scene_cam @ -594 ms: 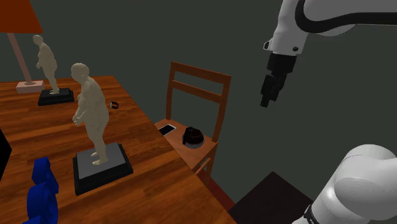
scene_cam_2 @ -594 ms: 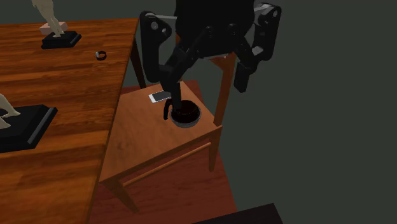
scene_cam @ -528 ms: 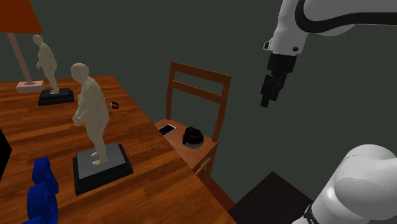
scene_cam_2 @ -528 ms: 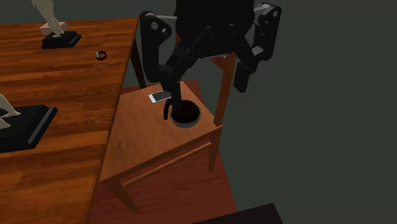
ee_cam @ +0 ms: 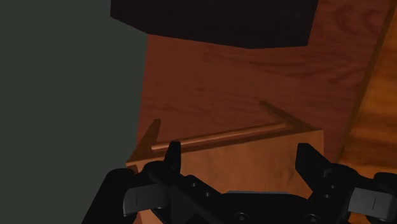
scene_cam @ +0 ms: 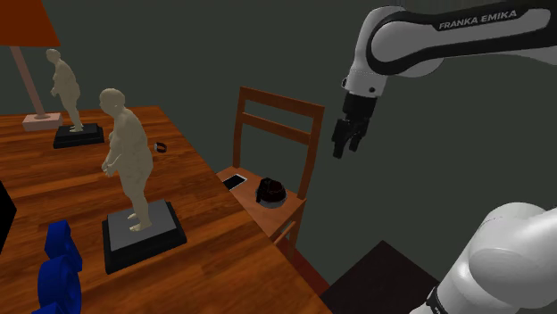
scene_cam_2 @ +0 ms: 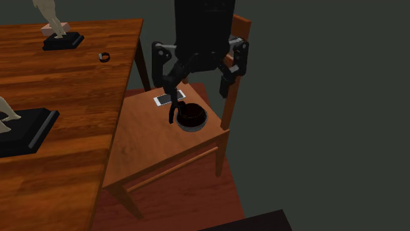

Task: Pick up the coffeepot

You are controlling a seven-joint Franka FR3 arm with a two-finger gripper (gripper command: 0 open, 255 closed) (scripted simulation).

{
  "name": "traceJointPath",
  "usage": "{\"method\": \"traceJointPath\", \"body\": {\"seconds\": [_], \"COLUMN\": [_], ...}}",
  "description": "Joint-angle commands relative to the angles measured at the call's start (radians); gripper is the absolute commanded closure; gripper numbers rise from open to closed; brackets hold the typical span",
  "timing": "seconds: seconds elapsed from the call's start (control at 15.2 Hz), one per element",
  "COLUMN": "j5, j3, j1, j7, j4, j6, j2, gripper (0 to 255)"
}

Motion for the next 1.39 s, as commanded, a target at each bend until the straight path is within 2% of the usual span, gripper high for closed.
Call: {"method": "traceJointPath", "body": {"seconds": [0.0,0.66,1.32], "j5": [0.014,0.088,0.174], "j3": [0.000,-0.005,-0.004], "j1": [0.000,0.006,0.005], "j7": [0.004,0.006,-0.009], "j4": [0.002,0.130,0.391], "j6": [0.066,0.328,0.470], "j2": [0.063,0.431,0.814], "gripper": [0,0,0]}}
